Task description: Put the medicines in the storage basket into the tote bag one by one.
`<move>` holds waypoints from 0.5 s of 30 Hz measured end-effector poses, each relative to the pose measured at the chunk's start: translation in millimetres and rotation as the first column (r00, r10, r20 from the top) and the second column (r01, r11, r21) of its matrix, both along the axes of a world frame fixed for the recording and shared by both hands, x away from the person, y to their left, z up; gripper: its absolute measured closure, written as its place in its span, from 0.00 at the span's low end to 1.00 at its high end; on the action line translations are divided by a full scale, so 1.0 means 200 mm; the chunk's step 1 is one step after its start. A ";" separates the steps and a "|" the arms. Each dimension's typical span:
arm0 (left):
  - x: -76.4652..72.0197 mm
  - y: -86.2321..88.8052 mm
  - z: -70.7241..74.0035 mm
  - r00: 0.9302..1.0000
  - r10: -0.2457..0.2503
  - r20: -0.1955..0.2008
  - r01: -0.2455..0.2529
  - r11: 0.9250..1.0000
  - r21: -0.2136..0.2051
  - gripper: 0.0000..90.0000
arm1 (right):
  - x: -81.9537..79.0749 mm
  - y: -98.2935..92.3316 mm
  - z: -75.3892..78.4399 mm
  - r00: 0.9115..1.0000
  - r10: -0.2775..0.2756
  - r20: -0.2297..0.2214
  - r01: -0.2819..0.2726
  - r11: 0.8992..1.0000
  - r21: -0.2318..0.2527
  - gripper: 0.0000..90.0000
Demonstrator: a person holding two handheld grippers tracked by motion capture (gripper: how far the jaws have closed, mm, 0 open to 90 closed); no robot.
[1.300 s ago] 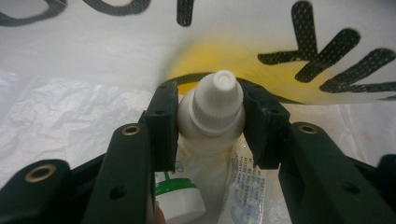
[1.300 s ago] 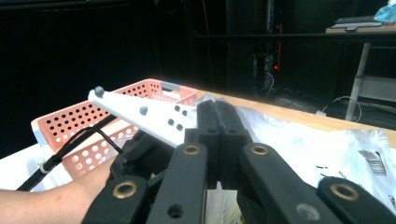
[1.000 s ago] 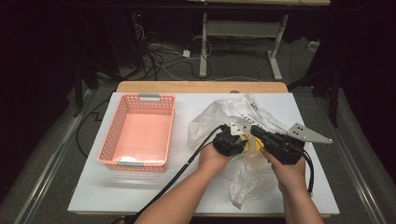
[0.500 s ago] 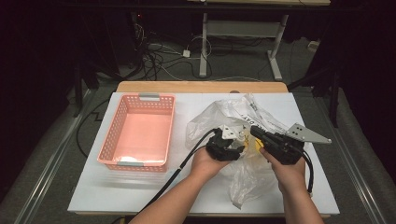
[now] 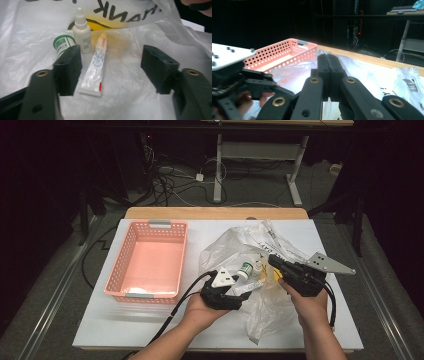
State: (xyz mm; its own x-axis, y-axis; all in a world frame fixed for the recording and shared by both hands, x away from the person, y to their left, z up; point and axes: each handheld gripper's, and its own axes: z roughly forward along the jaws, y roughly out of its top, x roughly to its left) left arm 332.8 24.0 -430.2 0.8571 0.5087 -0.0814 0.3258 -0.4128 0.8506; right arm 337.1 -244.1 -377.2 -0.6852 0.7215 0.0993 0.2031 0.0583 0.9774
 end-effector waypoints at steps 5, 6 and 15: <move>-0.05 0.09 -0.02 0.999 0.005 -0.042 -0.004 1.000 0.030 0.21 | 0.00 0.00 0.00 1.000 0.000 0.000 0.000 1.000 0.001 1.00; -0.06 0.10 -0.03 0.999 0.008 -0.040 -0.006 0.999 0.039 0.19 | 0.00 0.00 0.00 1.000 0.000 0.006 0.000 1.000 -0.002 1.00; -0.09 0.21 -0.10 0.997 0.026 -0.074 -0.021 0.997 0.070 0.00 | 0.00 0.02 0.00 1.000 0.001 0.002 -0.001 1.000 -0.014 1.00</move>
